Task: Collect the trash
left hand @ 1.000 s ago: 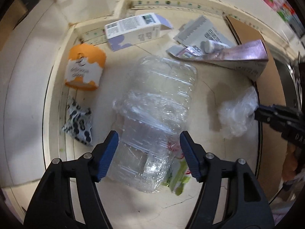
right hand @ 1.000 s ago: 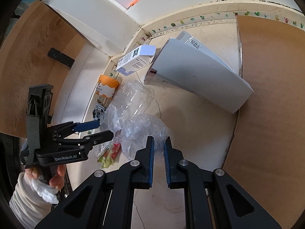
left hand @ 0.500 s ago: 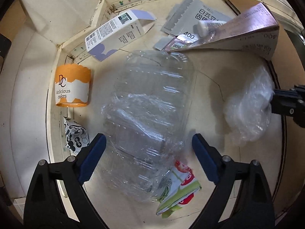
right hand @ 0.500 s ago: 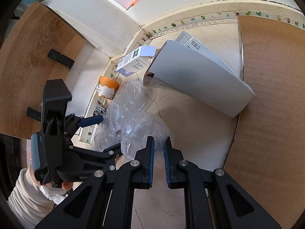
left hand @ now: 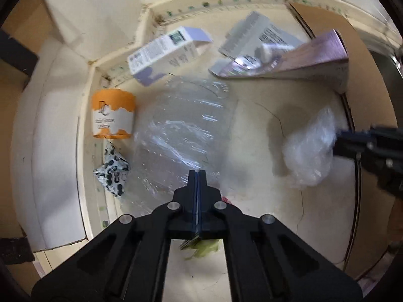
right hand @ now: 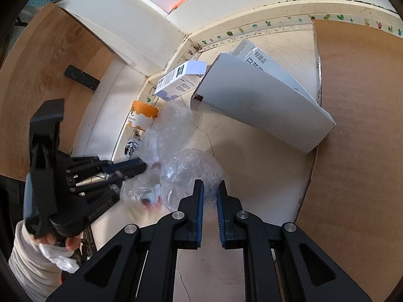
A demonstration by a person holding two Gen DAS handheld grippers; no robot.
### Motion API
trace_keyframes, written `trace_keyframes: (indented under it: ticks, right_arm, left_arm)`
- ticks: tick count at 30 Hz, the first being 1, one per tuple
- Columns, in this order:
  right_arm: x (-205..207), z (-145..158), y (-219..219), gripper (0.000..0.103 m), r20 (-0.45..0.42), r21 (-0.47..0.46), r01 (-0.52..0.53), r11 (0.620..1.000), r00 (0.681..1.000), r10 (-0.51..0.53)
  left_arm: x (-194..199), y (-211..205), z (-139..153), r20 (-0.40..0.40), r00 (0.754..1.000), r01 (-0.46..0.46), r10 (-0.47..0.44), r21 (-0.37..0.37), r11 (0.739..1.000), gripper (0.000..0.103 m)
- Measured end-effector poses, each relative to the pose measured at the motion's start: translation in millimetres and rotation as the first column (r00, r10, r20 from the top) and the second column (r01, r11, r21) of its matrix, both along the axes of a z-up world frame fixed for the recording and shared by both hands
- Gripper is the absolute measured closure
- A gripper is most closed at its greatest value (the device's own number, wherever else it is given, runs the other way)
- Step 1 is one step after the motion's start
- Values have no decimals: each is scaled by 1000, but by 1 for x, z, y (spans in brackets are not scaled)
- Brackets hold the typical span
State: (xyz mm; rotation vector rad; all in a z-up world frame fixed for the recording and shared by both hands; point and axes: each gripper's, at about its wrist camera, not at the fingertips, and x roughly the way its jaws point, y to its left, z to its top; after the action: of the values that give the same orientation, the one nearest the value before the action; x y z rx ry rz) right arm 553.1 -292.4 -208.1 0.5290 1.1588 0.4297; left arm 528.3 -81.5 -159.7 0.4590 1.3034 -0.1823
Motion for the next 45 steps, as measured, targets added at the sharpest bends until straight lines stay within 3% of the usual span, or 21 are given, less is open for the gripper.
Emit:
trace_keyframes:
  ticks: [2, 6, 8, 9, 10, 11, 13, 18, 23, 29, 32, 39, 45]
  right_arm:
    - [-1, 1, 2, 93, 1, 2, -3, 1000, 1000, 3]
    - [-4, 2, 5, 93, 6, 2, -14, 1000, 1000, 14]
    - [-5, 2, 5, 93, 8, 4, -16, 1000, 1000, 16]
    - [-5, 3, 5, 93, 9, 6, -17, 1000, 1000, 17]
    - [-6, 2, 4, 93, 10, 7, -17, 1000, 1000, 17]
    - [-6, 2, 3, 93, 10, 9, -17, 1000, 1000, 17]
    - [-6, 2, 1, 93, 9, 17, -14, 1000, 1000, 14]
    - [-6, -1, -2, 93, 5, 29, -11, 1000, 1000, 11]
    - [-6, -4, -7, 93, 3, 44, -3, 999, 1000, 3]
    - [-6, -5, -12, 93, 1, 60, 4, 998, 1000, -4]
    - [-6, -6, -12, 93, 0, 65, 1, 998, 1000, -1]
    - [-3, -8, -15, 93, -4, 79, 7, 997, 1000, -7]
    - [-4, -8, -17, 93, 3, 79, 3, 997, 1000, -3]
  left_arm:
    - [2, 4, 0, 4, 1000, -27, 27, 2, 1000, 103]
    - [5, 18, 4, -20, 998, -64, 62, -92, 994, 100]
    - [7, 24, 6, -37, 996, -89, 84, -147, 985, 73]
    - [9, 28, 9, -34, 995, -96, 92, -180, 979, 47]
    - [11, 32, 11, -24, 995, -99, 96, -202, 974, 34]
    - [12, 35, 14, -23, 996, -93, 90, -238, 967, 32]
    - [19, 37, 12, -57, 995, -91, 78, -277, 957, 31]
    - [33, 39, 4, -28, 998, -65, 60, -238, 969, 31]
    - [46, 46, -15, -72, 996, -61, 45, -235, 970, 31]
    - [50, 47, -23, -86, 996, -23, 2, -255, 967, 27]
    - [47, 40, -26, -102, 993, 25, -53, -260, 965, 20]
    - [44, 23, -50, -125, 984, 109, -128, -148, 983, 12]
    - [47, 25, -53, -112, 988, 89, -109, -172, 981, 8]
